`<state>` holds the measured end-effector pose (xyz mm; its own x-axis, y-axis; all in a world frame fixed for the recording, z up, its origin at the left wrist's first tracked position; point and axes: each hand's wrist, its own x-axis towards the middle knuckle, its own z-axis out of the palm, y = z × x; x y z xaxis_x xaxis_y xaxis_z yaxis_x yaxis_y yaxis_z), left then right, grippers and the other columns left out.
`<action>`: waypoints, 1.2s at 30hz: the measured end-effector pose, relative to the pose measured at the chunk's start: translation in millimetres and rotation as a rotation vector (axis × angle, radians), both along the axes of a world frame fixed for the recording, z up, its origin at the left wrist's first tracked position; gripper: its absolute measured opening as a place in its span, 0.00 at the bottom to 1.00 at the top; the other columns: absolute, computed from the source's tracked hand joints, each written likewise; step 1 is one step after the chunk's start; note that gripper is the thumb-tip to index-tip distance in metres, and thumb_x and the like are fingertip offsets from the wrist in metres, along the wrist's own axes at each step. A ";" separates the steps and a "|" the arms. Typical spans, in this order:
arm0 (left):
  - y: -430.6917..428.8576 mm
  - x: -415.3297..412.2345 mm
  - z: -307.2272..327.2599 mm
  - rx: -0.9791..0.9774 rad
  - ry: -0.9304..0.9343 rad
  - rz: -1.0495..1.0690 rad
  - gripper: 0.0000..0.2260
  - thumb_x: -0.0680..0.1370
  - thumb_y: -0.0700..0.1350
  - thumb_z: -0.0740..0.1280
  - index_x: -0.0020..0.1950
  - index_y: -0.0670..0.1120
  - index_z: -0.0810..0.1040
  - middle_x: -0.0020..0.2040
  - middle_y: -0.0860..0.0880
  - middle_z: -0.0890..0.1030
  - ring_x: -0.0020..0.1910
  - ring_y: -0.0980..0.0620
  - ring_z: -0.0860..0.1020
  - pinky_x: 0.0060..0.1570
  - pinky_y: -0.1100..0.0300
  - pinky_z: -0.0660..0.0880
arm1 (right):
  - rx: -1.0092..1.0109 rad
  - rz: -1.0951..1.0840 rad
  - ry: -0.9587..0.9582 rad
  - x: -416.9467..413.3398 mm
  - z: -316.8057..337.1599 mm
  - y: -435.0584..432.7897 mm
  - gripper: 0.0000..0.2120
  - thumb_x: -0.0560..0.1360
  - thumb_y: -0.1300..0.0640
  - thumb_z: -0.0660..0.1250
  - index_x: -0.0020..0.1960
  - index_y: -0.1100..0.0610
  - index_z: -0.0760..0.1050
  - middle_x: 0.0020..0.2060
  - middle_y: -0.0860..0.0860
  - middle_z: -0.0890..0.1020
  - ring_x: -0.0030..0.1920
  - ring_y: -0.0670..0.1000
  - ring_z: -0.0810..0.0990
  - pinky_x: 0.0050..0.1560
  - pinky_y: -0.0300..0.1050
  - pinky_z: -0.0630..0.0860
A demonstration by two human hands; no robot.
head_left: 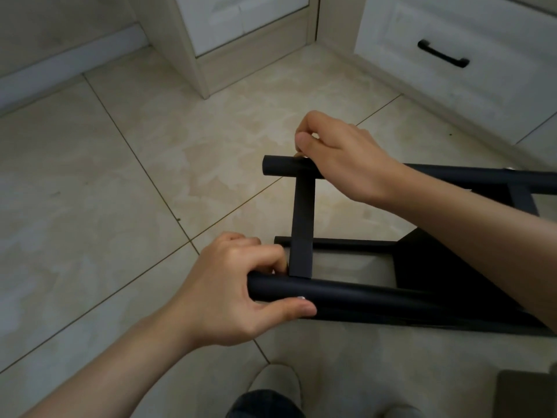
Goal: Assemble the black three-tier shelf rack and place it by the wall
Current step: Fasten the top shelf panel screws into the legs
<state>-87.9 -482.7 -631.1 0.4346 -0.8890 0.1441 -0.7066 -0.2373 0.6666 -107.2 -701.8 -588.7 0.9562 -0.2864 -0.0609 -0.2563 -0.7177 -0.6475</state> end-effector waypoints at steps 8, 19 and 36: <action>3.5 0.3 -5.1 -0.013 0.123 -0.058 0.12 0.71 0.67 0.70 0.39 0.66 0.68 0.32 0.60 0.70 0.32 0.56 0.71 0.40 0.71 0.63 | -0.042 0.007 -0.002 -4.9 -1.8 3.6 0.10 0.83 0.49 0.51 0.51 0.48 0.70 0.36 0.46 0.75 0.40 0.52 0.73 0.41 0.49 0.66; 3.3 -3.4 -4.3 -0.121 0.109 -0.007 0.20 0.70 0.62 0.72 0.56 0.58 0.70 0.52 0.60 0.73 0.54 0.51 0.75 0.56 0.58 0.72 | -0.026 -0.001 -0.003 -5.5 0.1 4.2 0.10 0.83 0.50 0.52 0.51 0.49 0.71 0.38 0.46 0.76 0.42 0.53 0.74 0.43 0.50 0.68; 3.0 -15.1 -17.9 -0.290 0.065 -0.032 0.19 0.74 0.49 0.75 0.62 0.43 0.80 0.69 0.44 0.77 0.76 0.44 0.69 0.73 0.35 0.65 | 0.087 -0.026 0.003 -4.4 3.1 1.0 0.10 0.83 0.49 0.54 0.51 0.48 0.73 0.48 0.48 0.80 0.51 0.53 0.77 0.56 0.55 0.73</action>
